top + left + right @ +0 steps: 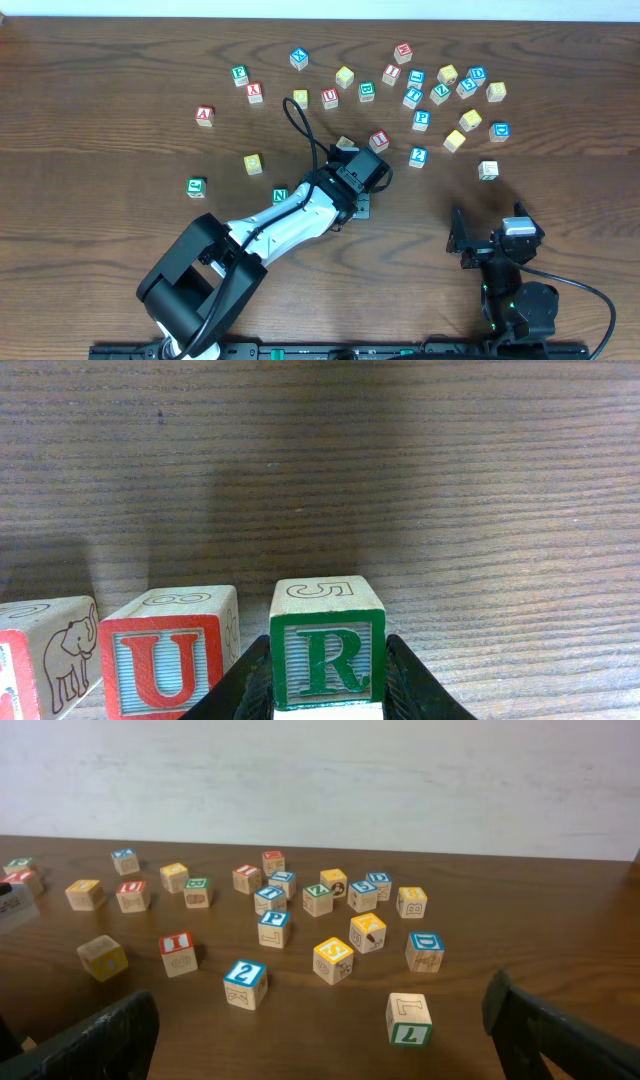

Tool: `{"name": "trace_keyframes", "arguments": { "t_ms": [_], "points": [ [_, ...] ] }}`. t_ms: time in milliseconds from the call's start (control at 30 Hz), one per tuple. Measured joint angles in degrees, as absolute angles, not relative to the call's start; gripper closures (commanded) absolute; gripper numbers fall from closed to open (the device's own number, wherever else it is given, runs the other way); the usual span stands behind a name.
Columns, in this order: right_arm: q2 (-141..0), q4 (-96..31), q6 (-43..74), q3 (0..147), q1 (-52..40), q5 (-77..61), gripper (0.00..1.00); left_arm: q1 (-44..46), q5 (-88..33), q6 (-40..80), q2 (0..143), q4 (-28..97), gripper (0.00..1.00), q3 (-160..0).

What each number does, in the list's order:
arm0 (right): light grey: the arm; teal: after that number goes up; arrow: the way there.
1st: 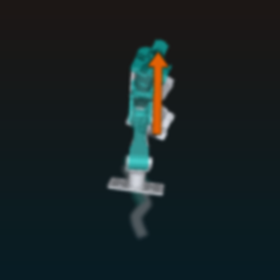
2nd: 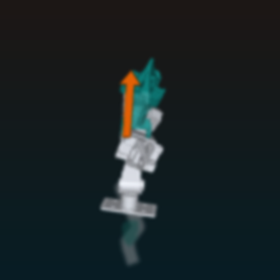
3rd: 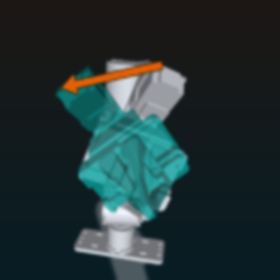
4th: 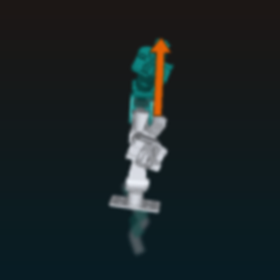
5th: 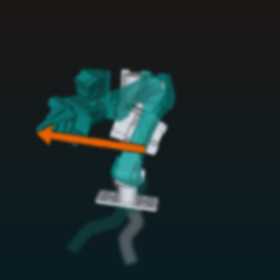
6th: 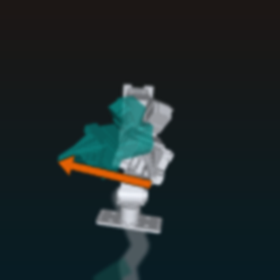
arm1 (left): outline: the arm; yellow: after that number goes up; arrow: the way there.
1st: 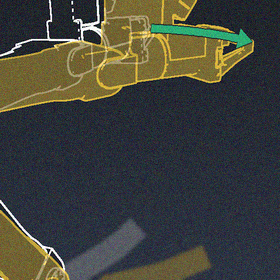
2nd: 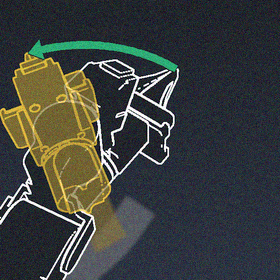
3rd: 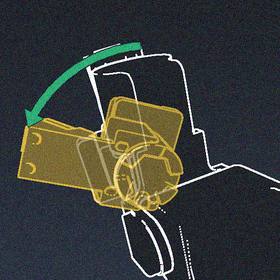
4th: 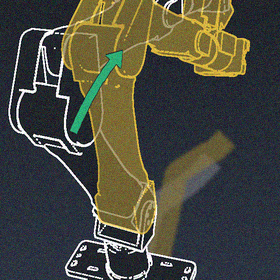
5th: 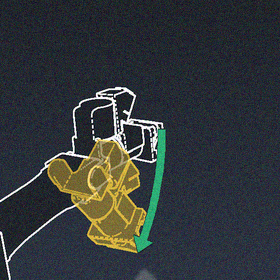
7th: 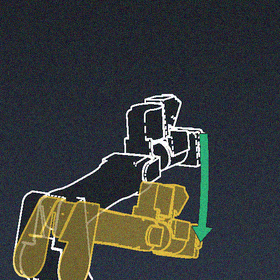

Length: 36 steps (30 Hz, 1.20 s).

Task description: Spell out NEURIPS

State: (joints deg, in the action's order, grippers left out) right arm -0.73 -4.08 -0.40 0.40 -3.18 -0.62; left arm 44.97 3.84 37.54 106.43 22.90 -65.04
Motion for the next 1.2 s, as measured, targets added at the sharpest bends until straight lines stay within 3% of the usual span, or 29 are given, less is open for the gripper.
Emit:
{"name": "trace_keyframes", "arguments": {
  "t_ms": [333,1200],
  "points": [
    [-0.7,-4.1,-0.4,0.4,-3.2,-0.6,0.01,45.0,3.8,37.5,106.4,22.9,0.71,-65.0],
    [-0.7,-4.1,-0.4,0.4,-3.2,-0.6,0.01,45.0,4.5,37.5,106.5,22.9,0.71,-65.0]
  ]
}}
